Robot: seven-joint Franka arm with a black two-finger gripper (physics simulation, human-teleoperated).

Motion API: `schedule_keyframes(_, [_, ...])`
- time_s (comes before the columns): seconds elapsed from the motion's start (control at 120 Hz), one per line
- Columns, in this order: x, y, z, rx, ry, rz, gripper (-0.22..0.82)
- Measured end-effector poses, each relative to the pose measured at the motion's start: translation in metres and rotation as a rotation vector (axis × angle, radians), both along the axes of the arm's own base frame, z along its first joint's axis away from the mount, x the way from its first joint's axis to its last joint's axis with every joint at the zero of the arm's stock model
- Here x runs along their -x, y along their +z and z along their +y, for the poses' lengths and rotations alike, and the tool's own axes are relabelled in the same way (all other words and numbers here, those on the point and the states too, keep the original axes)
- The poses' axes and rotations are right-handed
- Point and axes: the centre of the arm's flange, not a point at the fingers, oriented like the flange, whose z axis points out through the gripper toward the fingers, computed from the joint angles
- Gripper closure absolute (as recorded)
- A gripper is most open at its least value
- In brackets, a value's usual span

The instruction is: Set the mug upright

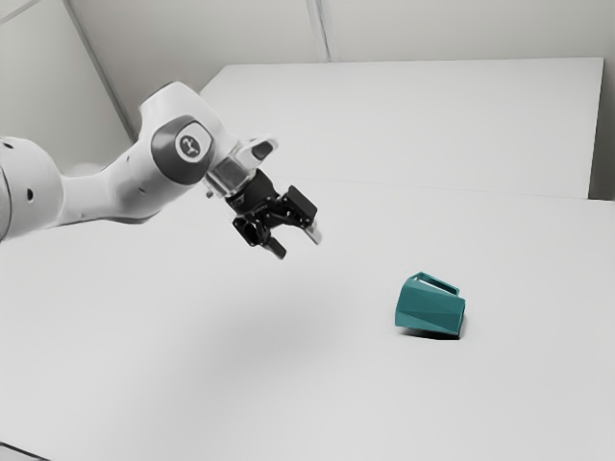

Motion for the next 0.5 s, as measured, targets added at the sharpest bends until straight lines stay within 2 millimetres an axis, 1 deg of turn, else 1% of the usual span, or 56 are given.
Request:
schedule_keyframes(0.1, [-0.008, -0.029, -0.012, 0.044, 0.026, -0.006, 0.00])
schedule_keyframes(0.175, [-0.011, -0.054, -0.027, 0.074, 0.032, -0.002, 0.00])
schedule_keyframes(0.258, [-0.009, -0.071, -0.051, 0.117, 0.034, -0.008, 0.00])
schedule_keyframes(0.317, [-0.010, -0.084, -0.061, 0.158, 0.054, -0.002, 0.00])
schedule_keyframes(0.375, [-0.012, -0.094, -0.066, 0.188, 0.072, -0.005, 0.00])
schedule_keyframes(0.5, [-0.019, -0.111, -0.067, 0.217, 0.090, -0.017, 0.00])
